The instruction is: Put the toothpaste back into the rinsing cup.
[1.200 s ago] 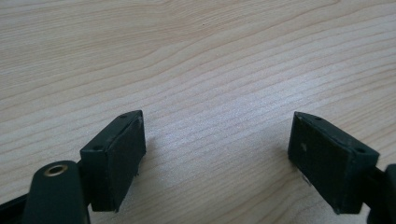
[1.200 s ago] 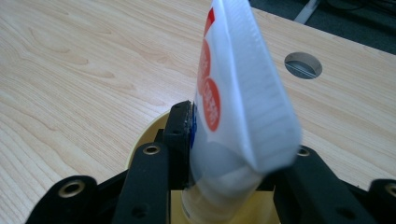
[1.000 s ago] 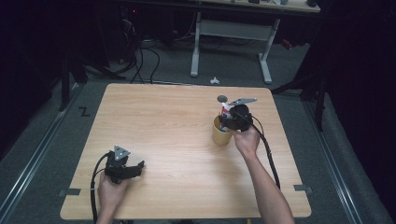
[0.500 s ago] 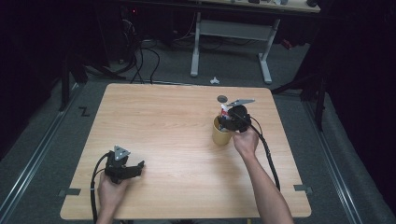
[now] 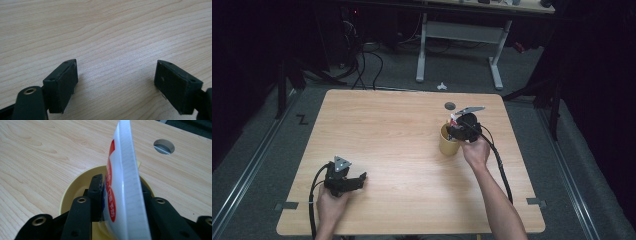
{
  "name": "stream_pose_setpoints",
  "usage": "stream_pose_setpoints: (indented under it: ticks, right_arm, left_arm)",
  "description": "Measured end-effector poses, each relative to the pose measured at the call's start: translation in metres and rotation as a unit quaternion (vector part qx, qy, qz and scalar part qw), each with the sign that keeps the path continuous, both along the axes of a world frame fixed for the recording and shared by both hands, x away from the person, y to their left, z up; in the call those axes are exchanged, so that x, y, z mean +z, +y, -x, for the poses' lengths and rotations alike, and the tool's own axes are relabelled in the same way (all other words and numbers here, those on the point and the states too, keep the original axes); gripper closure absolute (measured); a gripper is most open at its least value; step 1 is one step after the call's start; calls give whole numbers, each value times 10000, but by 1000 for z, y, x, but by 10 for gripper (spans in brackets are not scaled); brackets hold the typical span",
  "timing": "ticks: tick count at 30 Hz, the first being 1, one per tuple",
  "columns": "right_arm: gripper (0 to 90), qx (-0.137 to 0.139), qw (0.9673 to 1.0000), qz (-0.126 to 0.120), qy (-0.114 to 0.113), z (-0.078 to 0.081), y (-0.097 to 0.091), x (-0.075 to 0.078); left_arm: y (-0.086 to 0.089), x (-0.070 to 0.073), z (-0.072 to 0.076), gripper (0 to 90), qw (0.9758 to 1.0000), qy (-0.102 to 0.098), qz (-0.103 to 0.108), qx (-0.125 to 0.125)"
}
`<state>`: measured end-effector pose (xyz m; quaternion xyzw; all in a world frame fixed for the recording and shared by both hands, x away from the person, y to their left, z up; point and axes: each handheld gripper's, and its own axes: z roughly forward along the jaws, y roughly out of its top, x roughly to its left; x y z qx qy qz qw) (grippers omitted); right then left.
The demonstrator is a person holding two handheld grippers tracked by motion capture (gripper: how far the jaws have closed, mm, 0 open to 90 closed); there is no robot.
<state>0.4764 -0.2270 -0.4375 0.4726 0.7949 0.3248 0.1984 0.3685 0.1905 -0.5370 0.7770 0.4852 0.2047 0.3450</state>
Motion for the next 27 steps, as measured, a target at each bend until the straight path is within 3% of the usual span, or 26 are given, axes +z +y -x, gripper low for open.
stream_pose_setpoints:
  ticks: [16, 22, 27]
  right_arm:
    - [654, 16, 10000, 0, 28, 2, -3, 1]
    - [638, -21, 9999, -122, -35, 5, -7, -1]
    - [572, 55, 9999, -93, -121, 8, -5, 3]
  left_arm:
    - [0, 0, 0, 195, 10000, 1, -1, -3]
    - [0, 0, 0, 195, 10000, 0, -2, -2]
    - [0, 0, 0, 196, 10000, 0, -2, -2]
